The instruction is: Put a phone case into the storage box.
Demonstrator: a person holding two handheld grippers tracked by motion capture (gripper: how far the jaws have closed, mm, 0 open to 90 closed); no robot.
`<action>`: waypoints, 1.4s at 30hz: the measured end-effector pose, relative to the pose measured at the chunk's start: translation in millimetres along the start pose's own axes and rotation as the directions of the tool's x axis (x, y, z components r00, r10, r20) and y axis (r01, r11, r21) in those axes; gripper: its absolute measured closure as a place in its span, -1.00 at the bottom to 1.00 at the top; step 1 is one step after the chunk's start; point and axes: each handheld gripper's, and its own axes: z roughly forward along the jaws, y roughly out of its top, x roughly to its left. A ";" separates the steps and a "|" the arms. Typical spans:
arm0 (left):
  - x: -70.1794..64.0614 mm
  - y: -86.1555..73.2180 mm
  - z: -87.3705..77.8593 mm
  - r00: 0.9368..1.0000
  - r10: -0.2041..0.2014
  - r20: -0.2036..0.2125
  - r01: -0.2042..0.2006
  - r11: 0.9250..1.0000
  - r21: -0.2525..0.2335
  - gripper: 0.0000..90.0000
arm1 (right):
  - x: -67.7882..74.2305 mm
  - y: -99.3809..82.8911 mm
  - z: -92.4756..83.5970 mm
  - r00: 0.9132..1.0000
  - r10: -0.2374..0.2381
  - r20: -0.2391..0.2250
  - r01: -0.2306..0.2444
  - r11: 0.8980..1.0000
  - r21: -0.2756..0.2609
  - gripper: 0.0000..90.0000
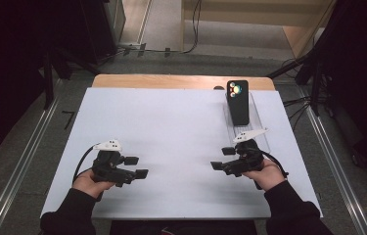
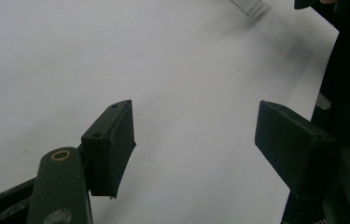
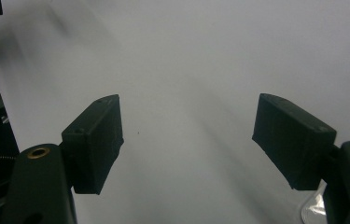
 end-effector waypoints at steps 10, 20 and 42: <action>-2.1 -1.9 1.3 1.000 0.005 0.005 -0.005 1.000 0.007 -0.36 | -3.4 -14.8 -7.4 1.000 0.014 0.006 -0.014 1.000 0.019 -0.50; -3.6 -4.7 0.5 1.000 0.007 0.007 -0.007 1.000 0.012 -0.36 | -8.7 -31.3 -18.0 0.999 0.024 0.021 -0.024 0.999 0.037 -0.50; 1.3 -9.1 -0.4 1.000 -0.010 0.001 0.010 1.000 0.014 -0.36 | -19.9 -48.9 -25.6 0.996 0.071 0.059 -0.074 0.996 0.049 -0.50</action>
